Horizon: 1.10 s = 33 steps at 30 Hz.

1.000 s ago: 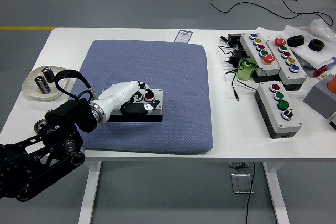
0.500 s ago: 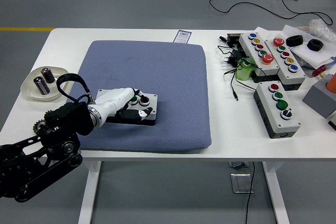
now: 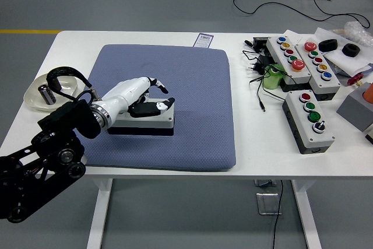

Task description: Pick up the button,place it on the desk,press the button,press the button

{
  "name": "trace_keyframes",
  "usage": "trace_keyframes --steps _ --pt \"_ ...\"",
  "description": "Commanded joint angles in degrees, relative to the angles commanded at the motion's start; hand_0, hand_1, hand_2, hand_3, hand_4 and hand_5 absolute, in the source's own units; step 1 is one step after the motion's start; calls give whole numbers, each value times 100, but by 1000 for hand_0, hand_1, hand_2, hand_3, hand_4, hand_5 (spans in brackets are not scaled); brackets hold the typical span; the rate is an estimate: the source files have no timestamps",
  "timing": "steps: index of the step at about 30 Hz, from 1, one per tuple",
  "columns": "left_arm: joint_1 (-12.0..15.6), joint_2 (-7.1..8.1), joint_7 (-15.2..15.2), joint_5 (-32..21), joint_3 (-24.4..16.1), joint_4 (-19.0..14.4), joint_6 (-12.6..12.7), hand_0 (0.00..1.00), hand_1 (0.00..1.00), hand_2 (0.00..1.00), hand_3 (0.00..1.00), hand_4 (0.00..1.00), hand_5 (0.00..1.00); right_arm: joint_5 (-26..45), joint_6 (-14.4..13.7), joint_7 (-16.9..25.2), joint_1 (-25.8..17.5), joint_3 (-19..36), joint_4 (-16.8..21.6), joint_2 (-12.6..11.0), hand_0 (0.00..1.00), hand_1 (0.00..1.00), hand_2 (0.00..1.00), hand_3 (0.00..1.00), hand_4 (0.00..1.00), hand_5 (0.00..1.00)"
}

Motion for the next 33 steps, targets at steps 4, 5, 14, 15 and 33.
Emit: trace_keyframes --steps 4,5,14,15,33 --pt "180 -141 -219 -450 -592 288 357 2 2 24 726 663 807 -4 0 1 1 2 0 1 673 658 674 624 310 173" --pt "258 -191 -351 -708 -801 412 562 2 2 24 726 663 807 6 0 2 2 -6 0 1 673 658 674 624 310 173" --pt "808 -596 -1625 -2857 -2513 1222 925 772 861 949 995 694 998 -41 3 9 5 37 0 9 673 658 674 624 310 173" --pt "829 -609 -1698 -3081 -2626 1269 841 772 861 949 995 694 998 -46 3 9 6 41 0 9 673 658 674 624 310 173" --pt "1268 -801 -2068 -4846 -3832 1584 8 850 904 978 998 735 998 -83 9 7 39 78 0 7 673 658 674 624 310 173"
